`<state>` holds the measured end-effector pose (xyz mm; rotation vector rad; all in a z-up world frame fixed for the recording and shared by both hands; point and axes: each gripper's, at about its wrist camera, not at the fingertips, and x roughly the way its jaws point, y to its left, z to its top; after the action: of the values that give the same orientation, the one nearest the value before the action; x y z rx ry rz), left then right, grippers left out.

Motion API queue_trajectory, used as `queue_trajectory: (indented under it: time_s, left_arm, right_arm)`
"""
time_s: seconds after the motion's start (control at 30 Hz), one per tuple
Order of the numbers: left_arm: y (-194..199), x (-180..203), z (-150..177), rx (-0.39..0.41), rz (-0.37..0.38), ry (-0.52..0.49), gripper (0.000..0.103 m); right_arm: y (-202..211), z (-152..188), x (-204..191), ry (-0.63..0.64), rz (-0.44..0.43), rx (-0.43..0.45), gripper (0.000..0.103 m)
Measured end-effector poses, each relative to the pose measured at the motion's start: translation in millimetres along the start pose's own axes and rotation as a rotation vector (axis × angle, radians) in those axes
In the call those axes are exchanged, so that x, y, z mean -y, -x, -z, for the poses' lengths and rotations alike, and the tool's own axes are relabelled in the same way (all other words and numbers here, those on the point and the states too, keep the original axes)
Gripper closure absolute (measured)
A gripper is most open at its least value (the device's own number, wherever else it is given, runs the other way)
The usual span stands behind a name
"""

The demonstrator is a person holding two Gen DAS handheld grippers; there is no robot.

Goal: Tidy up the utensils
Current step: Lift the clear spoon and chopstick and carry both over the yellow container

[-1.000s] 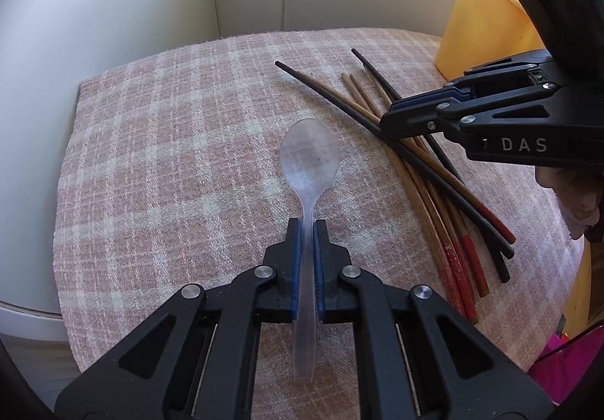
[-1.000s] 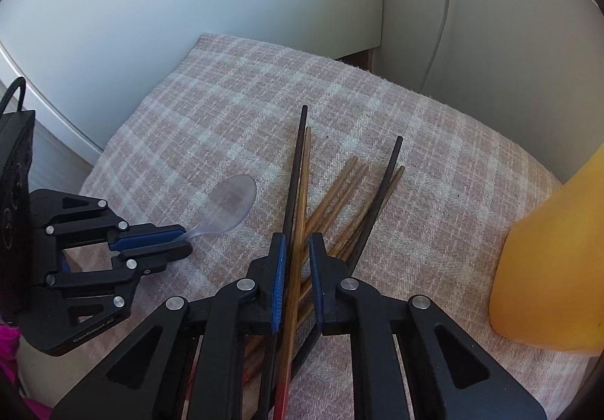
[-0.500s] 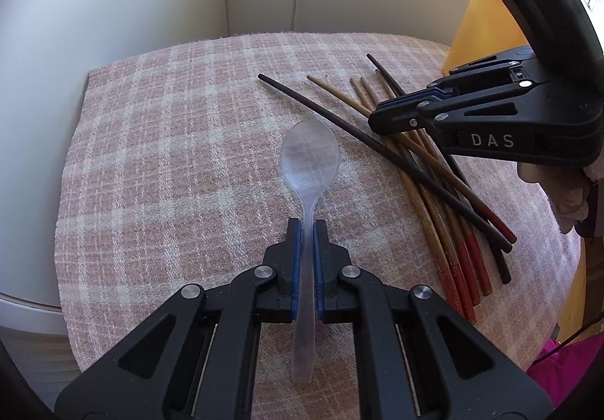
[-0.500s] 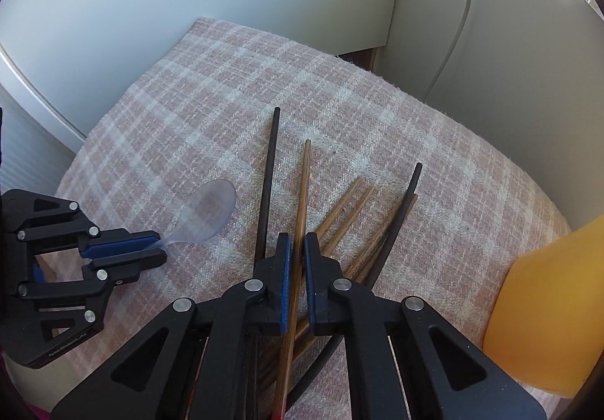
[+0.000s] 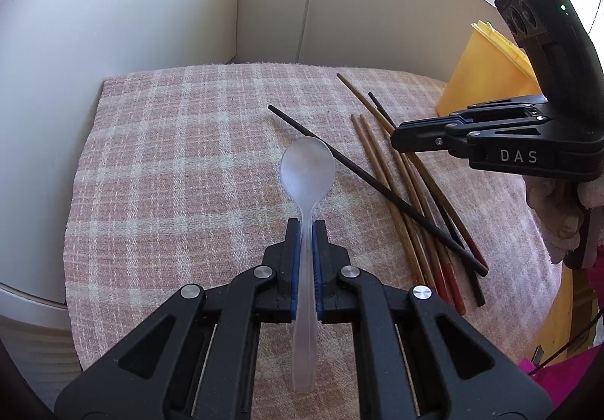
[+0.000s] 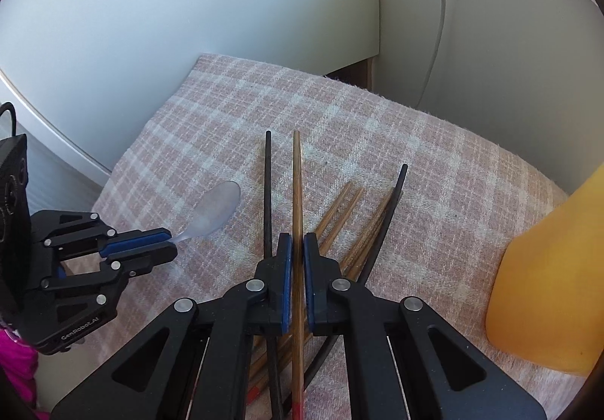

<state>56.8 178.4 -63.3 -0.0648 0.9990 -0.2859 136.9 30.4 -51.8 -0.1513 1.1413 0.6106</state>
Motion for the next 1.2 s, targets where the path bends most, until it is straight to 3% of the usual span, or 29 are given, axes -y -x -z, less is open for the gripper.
queue_trajectory:
  time_s: [0.23, 0.53, 0.87, 1.2]
  left_arm:
    - [5.1, 1.7, -2.5, 0.007, 0.052, 0.060, 0.098]
    - [47.2, -17.2, -21.1, 0.150, 0.135, 0.121, 0.098]
    - [70.7, 16.3, -43.2, 0.275, 0.190, 0.064, 0.098]
    - [63.1, 59.7, -54.9, 0.311, 0.220, 0.023, 0.098]
  right_arm:
    - [22.2, 7.9, -0.5, -0.014, -0.014, 0.065, 0.098]
    - [66.8, 27.2, 4.7, -0.008, -0.028, 0.206, 0.099]
    - [114.0, 60.2, 30.0, -0.083, -0.067, 0.345, 0.099]
    - [146.9, 79.8, 34.4, -0.070, -0.038, 0.451, 0.099]
